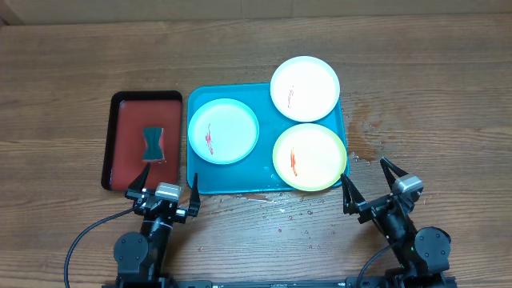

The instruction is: Clean dirty plates on tray and stack at the side

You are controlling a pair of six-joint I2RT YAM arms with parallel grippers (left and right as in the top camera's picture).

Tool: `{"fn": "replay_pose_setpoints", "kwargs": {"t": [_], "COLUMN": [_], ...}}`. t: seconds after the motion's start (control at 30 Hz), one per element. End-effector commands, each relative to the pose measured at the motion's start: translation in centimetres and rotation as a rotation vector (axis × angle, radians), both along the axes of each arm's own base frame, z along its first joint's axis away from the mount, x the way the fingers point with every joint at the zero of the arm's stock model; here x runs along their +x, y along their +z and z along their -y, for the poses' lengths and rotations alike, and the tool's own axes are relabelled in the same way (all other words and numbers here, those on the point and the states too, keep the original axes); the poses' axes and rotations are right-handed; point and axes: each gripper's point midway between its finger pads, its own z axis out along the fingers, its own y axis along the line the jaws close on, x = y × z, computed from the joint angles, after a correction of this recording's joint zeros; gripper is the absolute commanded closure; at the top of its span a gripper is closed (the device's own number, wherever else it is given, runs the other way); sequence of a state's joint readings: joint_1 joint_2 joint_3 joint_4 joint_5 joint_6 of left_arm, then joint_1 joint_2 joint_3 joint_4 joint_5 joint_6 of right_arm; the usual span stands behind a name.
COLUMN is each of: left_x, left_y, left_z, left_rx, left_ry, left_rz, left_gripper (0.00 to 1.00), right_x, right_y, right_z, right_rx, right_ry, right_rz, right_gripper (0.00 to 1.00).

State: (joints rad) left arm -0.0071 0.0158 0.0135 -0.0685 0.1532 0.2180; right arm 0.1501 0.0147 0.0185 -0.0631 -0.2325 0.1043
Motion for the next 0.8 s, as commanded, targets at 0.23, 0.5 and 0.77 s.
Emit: {"fn": "replay_pose_setpoints", "kwargs": {"t": [0.23,0.5,0.77], "left_x": [0.04,0.09,0.07], "left_y": [-0.01,-0.16,-0.15], "left_z": [-0.29,-0.72,-0.50], "left_rx": [0.023,0.025,-0.013], "left_ry": [0.018,0.043,0.033], "left_rz": [0.013,0.006,0.002], "left_gripper": [0.00,0.00,0.00], "right_x": [0.03,0.03,0.03], "right_y": [-0.16,-0.17,-0.21], "right_z": [0.09,0.08,0.08], "right_rx": [0.000,0.000,0.000], "right_ry": [-0.002,-0.002,-0.002], "right_rz": [0.005,0.005,0.003], "right_gripper": [0.00,0.00,0.00]}}
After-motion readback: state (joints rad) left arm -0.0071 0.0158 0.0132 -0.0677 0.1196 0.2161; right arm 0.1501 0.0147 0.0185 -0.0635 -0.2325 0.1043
